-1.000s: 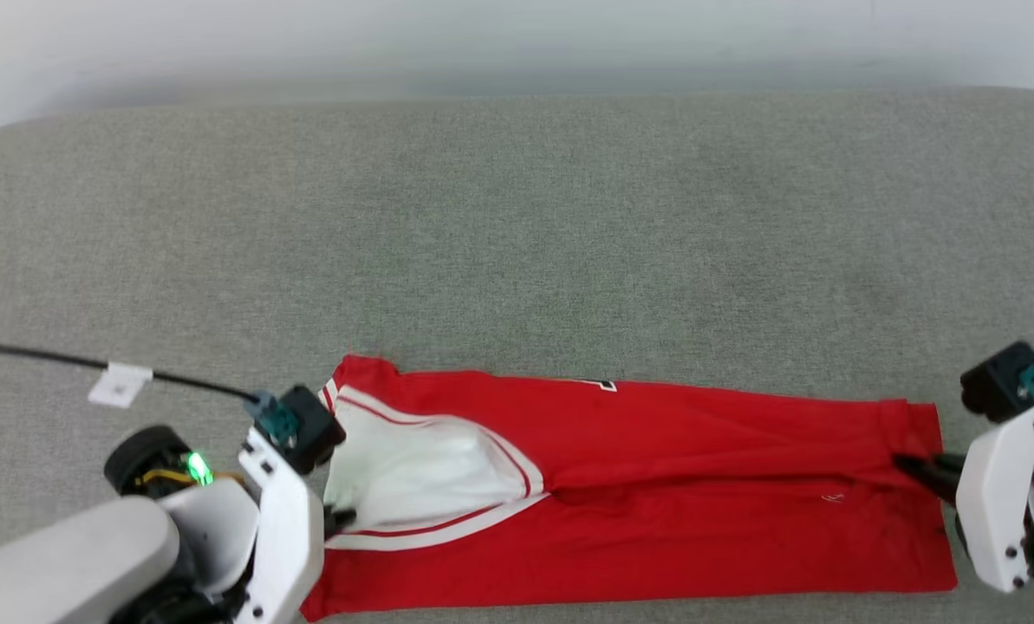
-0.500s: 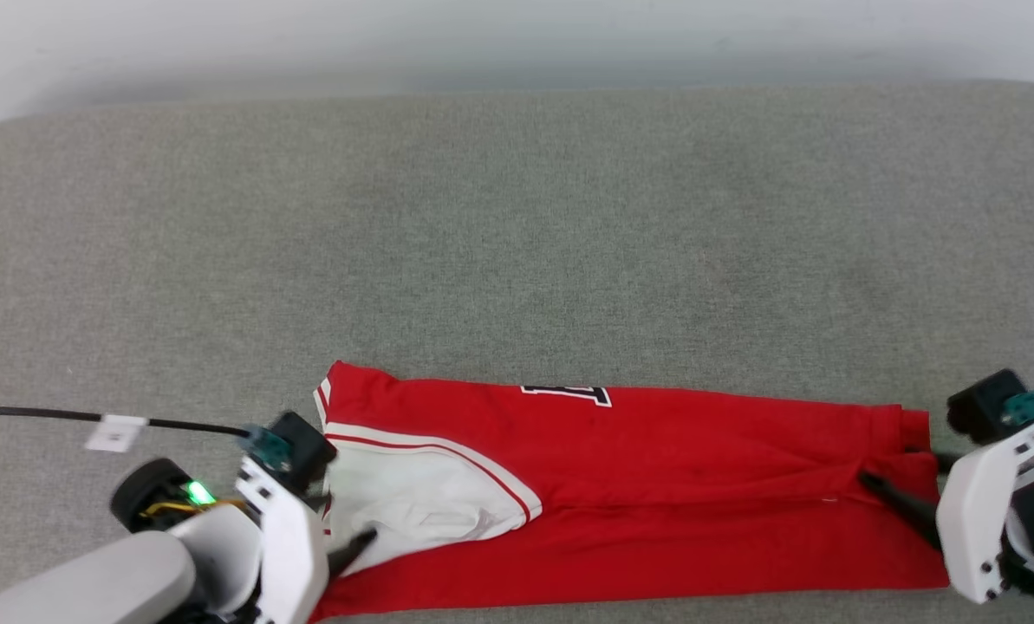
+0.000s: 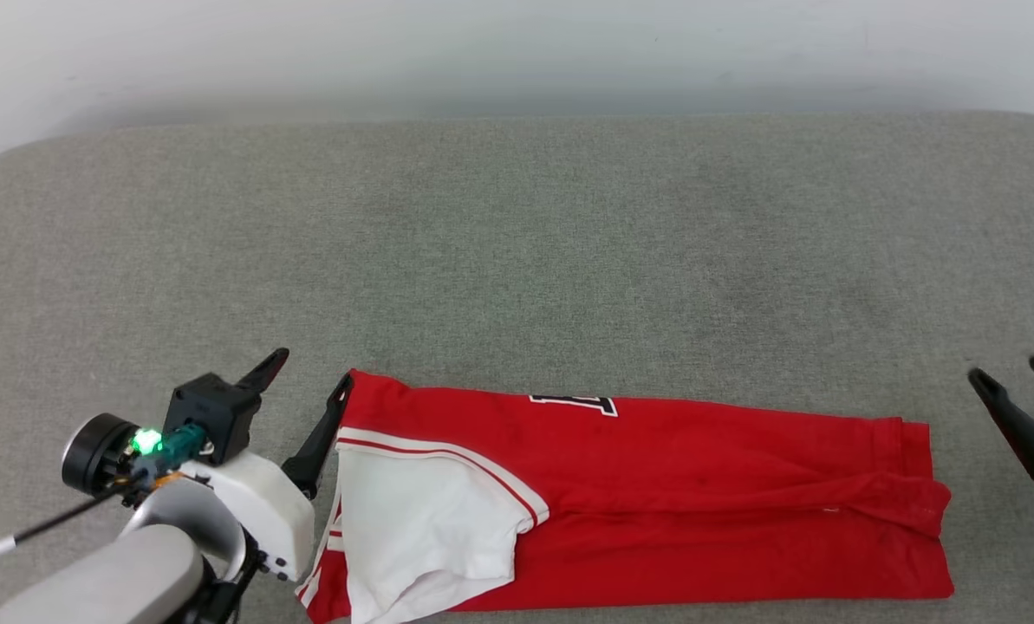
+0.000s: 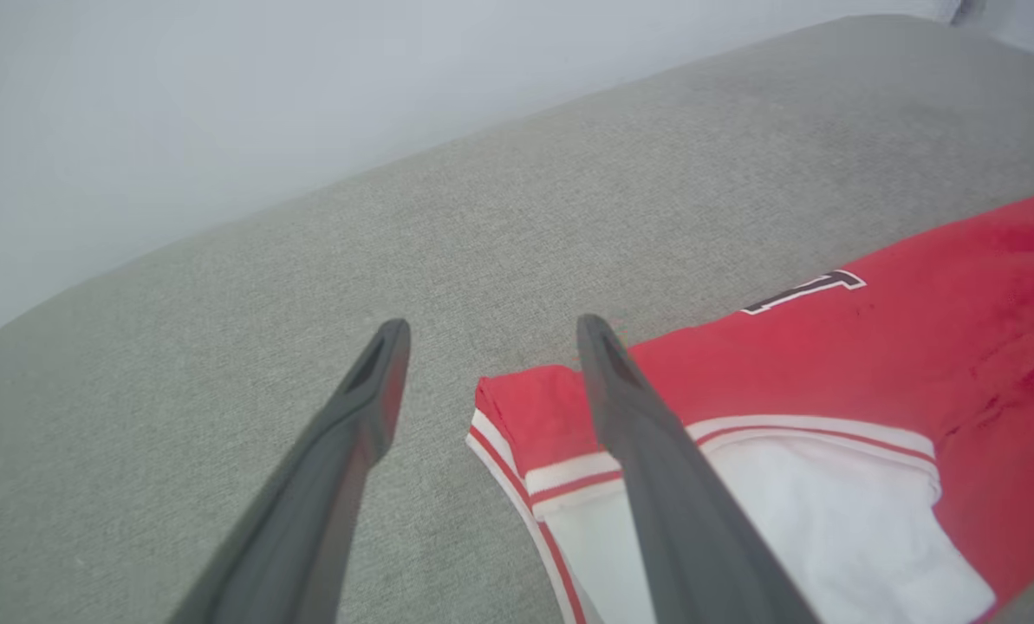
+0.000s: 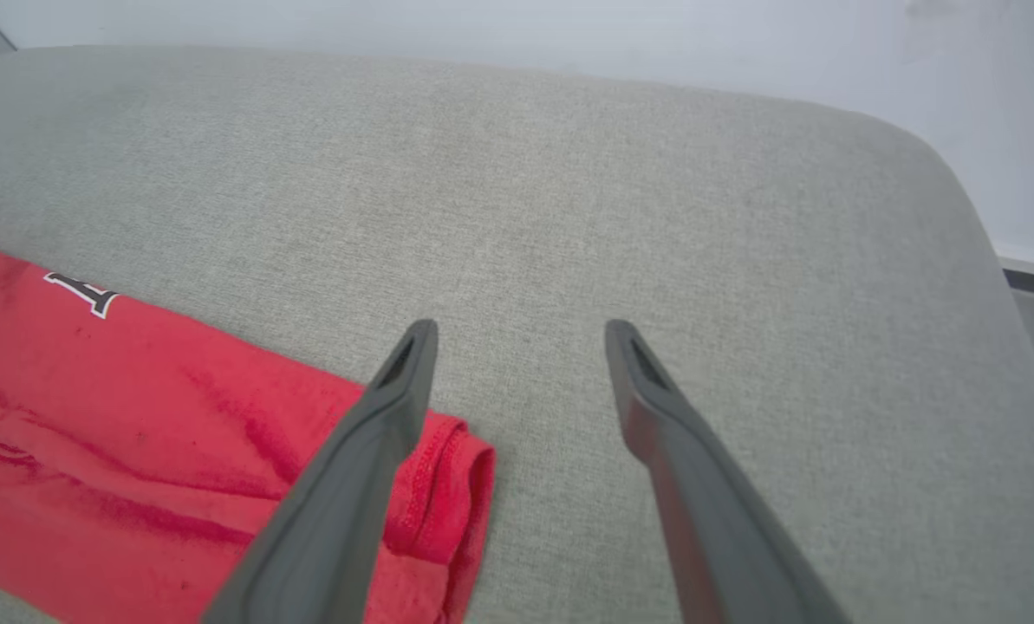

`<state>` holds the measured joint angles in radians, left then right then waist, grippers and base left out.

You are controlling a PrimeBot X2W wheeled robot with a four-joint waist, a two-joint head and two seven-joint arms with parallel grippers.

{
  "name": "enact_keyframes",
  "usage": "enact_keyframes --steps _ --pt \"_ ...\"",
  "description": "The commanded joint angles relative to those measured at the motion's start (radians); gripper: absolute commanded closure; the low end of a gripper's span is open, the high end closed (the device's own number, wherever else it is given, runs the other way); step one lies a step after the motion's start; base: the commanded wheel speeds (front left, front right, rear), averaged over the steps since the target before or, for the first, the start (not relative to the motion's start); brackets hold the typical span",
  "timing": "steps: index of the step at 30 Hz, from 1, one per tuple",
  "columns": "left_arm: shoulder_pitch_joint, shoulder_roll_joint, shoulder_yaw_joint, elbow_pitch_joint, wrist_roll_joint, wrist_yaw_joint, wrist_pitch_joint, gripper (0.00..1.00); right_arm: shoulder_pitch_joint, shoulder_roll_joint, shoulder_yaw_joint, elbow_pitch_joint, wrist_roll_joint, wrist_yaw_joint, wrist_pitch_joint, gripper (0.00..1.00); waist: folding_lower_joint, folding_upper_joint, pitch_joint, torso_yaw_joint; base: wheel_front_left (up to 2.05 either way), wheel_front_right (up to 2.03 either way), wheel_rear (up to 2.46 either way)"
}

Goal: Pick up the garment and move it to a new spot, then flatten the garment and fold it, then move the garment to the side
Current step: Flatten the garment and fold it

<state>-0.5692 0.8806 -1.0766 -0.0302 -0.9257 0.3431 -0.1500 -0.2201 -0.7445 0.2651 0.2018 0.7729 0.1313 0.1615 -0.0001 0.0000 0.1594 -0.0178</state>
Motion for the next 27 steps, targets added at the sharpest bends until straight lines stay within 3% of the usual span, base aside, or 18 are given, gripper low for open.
enact_keyframes --steps 1,8,13,19,27 --pt "0.017 -0.008 0.006 0.007 0.007 0.013 -0.019 0.00 0.023 0.013 -0.017 0.009 0.003 -0.001 0.001 0.00 0.0001 0.0000 0.001 0.002 0.00 0.00 0.00" --pt "0.087 -0.110 0.127 0.082 0.080 0.167 -0.114 0.00 0.144 0.115 -0.167 0.058 0.065 -0.001 0.033 0.00 0.0001 0.0000 0.011 0.020 0.00 0.00 0.00" --pt "0.186 -0.203 0.325 0.051 0.232 0.218 -0.115 0.00 0.183 0.169 -0.179 0.060 0.112 -0.001 0.078 0.00 0.0001 0.0000 0.023 0.029 0.00 0.00 0.00" --pt "0.325 -0.315 0.529 0.014 0.397 0.188 -0.116 0.00 0.197 0.218 -0.148 0.095 0.152 -0.001 0.146 0.00 0.0001 0.0000 0.030 0.043 0.00 0.00 0.00" --pt "0.458 -0.452 0.717 -0.011 0.565 0.090 -0.116 0.00 0.204 0.252 0.009 0.090 0.240 -0.001 0.284 0.00 0.0001 0.0000 0.034 0.056 0.00 0.00 0.00"
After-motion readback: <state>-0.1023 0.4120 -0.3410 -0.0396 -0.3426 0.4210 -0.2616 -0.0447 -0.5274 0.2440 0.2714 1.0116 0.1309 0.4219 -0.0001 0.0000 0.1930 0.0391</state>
